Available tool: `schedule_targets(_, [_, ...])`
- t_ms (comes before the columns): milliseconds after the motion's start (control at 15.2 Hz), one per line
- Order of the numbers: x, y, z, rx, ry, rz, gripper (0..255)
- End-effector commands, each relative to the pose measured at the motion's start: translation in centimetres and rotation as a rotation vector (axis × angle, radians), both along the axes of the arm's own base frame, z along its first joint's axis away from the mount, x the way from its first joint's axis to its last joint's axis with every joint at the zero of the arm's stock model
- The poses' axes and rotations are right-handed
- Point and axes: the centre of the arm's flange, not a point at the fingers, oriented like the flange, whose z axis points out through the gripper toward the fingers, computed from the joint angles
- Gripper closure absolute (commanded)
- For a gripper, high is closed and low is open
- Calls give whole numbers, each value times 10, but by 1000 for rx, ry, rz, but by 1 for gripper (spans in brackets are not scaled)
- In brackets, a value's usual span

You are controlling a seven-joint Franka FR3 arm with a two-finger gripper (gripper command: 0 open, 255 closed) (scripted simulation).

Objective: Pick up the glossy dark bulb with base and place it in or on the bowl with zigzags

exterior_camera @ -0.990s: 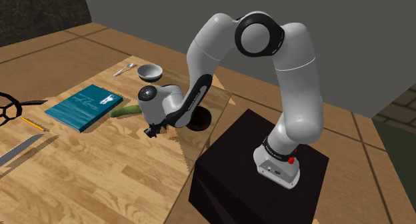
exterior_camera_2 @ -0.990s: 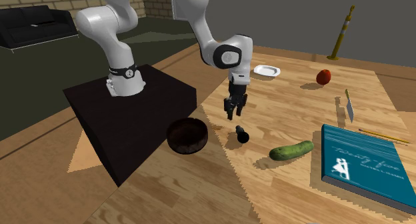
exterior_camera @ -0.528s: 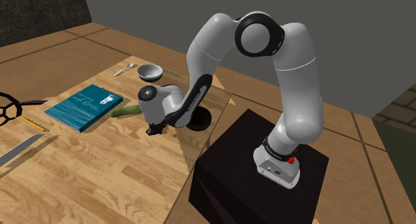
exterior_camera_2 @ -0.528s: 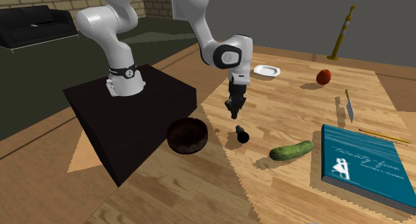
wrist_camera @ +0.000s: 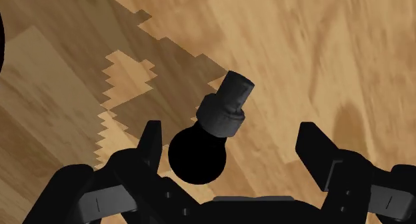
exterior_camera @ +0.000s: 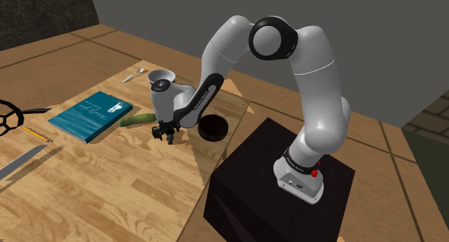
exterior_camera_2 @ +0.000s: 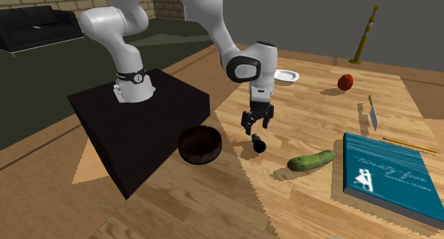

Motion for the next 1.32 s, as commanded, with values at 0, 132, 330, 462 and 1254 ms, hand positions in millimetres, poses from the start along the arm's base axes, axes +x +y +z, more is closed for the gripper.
schedule_targets(0, [10,-11,-9,30,3,-47,0])
schedule_targets(132, [11,-11,-19,30,3,-47,0])
schedule_targets(330, [12,-12,-35,30,3,-47,0])
schedule_targets(462, [13,-13,-43,30,3,-47,0])
schedule_targets(1254, [13,-13,-43,30,3,-47,255])
